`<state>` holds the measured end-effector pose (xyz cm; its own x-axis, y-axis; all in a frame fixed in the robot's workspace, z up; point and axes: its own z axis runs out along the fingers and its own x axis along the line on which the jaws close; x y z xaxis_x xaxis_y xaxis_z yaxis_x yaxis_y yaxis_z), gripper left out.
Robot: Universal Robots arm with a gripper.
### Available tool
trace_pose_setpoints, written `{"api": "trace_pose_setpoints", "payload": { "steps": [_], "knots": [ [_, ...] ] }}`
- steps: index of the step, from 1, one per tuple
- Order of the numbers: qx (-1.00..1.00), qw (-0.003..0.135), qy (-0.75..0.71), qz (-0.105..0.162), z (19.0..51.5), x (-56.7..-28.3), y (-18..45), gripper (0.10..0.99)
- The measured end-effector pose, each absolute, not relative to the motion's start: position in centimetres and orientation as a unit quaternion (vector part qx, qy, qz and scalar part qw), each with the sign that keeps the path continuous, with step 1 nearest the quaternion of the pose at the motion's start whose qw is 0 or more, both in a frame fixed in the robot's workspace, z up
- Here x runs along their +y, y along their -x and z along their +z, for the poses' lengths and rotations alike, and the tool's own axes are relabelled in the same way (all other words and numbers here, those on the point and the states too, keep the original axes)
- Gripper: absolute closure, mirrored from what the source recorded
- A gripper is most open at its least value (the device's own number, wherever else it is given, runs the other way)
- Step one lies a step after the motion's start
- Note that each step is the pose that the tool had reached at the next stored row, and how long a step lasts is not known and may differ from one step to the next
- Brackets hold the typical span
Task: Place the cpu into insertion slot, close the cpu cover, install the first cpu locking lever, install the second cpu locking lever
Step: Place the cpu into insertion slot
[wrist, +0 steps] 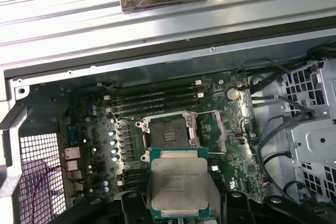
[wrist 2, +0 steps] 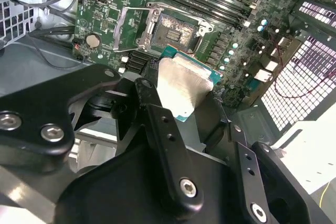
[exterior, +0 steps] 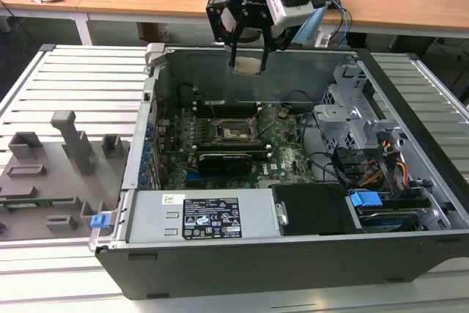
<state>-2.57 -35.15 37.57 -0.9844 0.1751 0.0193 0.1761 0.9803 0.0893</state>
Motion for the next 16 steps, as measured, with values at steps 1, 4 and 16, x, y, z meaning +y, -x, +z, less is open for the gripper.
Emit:
{"api": "trace_pose_setpoints", "payload": {
  "steps": [1, 4, 16],
  "knots": [
    [-0.995, 0.006, 0.09, -0.045, 37.57, -35.15, 2.57, 0.565],
    [-0.994, 0.005, 0.095, -0.045, 37.57, -35.15, 2.57, 0.565],
    [-0.991, 0.004, 0.125, -0.046, 37.56, -35.15, 2.6, 0.565]
  ]
}}
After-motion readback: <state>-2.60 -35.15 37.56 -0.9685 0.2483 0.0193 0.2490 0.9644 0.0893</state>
